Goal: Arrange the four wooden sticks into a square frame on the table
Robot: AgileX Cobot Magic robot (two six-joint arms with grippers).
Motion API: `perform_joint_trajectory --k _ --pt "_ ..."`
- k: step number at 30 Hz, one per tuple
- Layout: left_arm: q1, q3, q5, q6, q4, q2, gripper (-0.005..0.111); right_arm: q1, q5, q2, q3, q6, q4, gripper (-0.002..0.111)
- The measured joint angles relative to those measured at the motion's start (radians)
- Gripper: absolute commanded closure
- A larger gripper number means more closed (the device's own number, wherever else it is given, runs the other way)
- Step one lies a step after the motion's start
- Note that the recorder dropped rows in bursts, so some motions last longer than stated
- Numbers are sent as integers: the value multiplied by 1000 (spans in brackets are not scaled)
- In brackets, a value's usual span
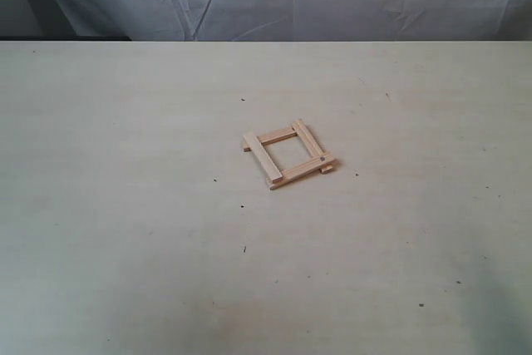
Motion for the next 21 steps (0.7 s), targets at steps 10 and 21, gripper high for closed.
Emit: perform_joint_trajectory --k 10,21 --pt "0 0 0 0 7 0 107 0 2 0 0 11 0 108" --pt "0 0 0 0 7 0 107 0 2 0 0 11 0 108"
